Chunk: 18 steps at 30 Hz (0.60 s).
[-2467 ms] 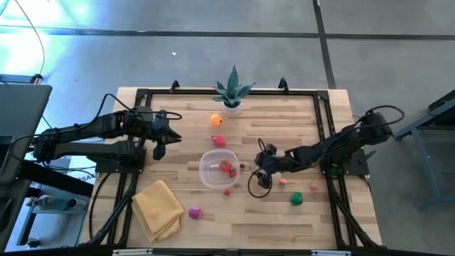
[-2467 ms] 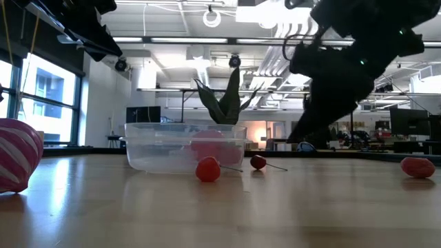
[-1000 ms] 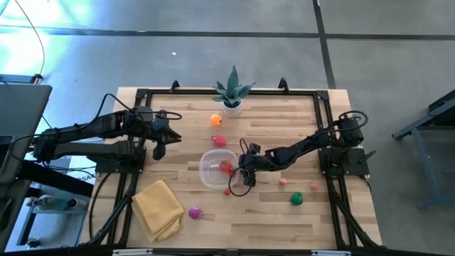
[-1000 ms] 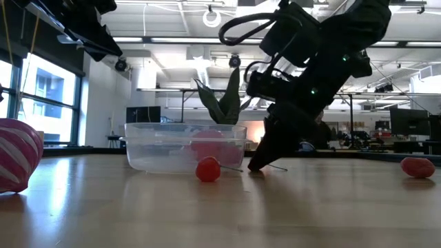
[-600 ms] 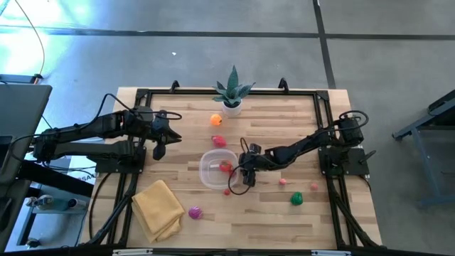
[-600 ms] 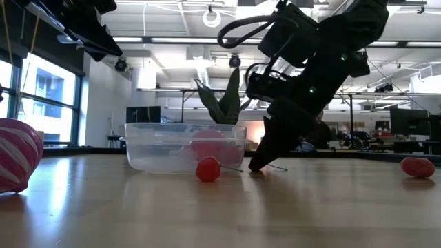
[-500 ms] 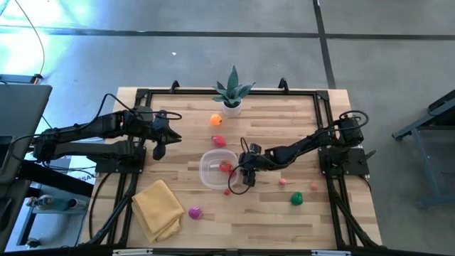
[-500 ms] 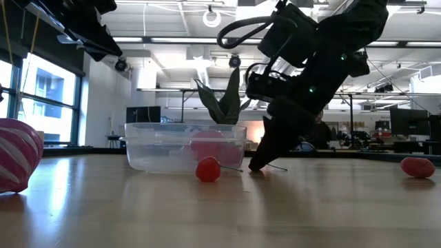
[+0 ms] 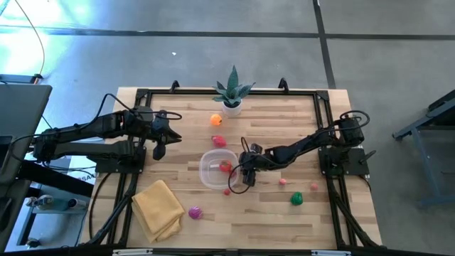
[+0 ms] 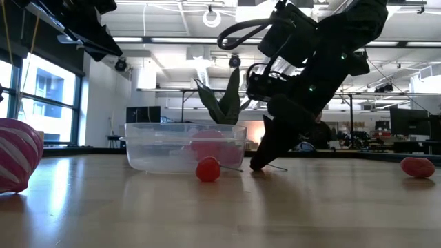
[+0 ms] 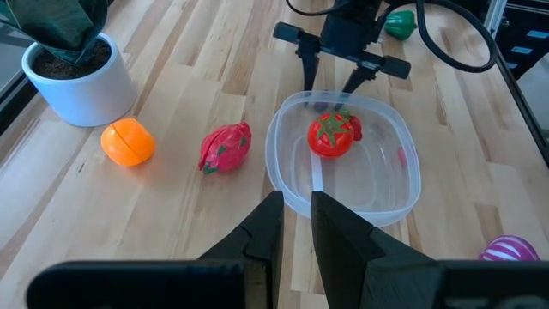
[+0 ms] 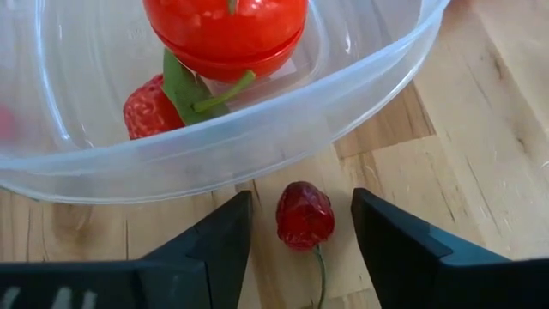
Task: Pick and placing Produce into tupperware
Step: Put the dark red cherry into the transparent bin
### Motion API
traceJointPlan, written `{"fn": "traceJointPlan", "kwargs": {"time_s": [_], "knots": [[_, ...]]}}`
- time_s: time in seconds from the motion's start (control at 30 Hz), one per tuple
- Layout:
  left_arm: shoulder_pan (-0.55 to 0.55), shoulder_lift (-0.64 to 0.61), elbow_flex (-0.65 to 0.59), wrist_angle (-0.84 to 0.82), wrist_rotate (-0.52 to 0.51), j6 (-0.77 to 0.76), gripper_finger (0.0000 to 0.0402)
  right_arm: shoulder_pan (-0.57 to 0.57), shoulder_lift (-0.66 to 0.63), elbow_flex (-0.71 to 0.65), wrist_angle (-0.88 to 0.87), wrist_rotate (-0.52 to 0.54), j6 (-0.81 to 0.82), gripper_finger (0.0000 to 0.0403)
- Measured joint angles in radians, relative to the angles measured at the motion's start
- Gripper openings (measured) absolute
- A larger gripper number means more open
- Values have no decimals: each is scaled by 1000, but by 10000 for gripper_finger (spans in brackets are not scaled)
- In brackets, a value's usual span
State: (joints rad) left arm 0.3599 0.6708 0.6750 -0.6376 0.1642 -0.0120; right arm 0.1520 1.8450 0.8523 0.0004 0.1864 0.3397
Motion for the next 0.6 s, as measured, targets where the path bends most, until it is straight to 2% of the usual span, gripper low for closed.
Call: {"fn": "traceJointPlan", "kwargs": {"time_s": [0.3, 0.6], "knots": [[0, 0, 0, 0, 0, 0, 53, 0, 0, -2, -7, -1, 1, 149], [0, 0, 0, 0, 0, 0, 53, 0, 1, -3, -7, 2, -4, 128]]}}
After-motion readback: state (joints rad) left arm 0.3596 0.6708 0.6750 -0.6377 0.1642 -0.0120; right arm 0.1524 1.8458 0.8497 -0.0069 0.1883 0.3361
